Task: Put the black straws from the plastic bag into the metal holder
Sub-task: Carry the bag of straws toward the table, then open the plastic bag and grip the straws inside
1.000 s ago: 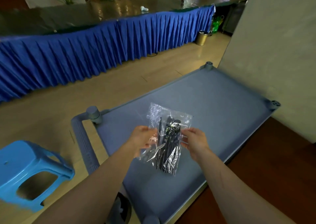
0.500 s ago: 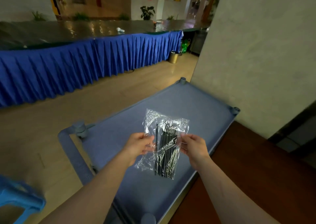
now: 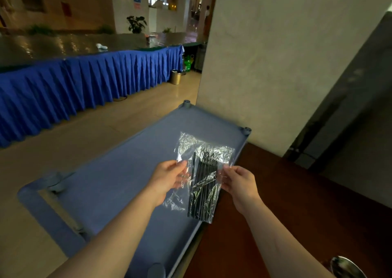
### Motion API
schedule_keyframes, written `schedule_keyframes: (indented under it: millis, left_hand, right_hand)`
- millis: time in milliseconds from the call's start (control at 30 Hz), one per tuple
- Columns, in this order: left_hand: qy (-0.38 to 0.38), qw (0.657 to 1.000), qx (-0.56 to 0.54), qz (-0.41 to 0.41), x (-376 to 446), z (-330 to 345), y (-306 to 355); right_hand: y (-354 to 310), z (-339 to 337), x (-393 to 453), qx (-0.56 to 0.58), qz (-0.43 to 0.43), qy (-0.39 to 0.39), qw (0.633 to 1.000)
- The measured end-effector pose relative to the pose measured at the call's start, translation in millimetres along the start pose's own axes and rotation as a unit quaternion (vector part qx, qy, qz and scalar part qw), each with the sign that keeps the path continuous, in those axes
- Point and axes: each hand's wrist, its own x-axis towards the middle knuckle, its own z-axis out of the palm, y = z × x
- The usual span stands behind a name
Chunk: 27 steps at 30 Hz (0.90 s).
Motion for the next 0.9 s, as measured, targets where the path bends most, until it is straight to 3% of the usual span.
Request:
schedule_keyframes:
  millis: [500,900]
  left_hand:
    - [-0.119,0.991,0.040,0.039,-30,186,14]
    - [-0.199,0.975,0.067,0.071,-66,331,1]
  right_hand:
    - [-32,-186,-32,0.100,-0.044,0.050,0.993]
    - [-37,-334,-61,0.089,-0.107,0.108,0.984]
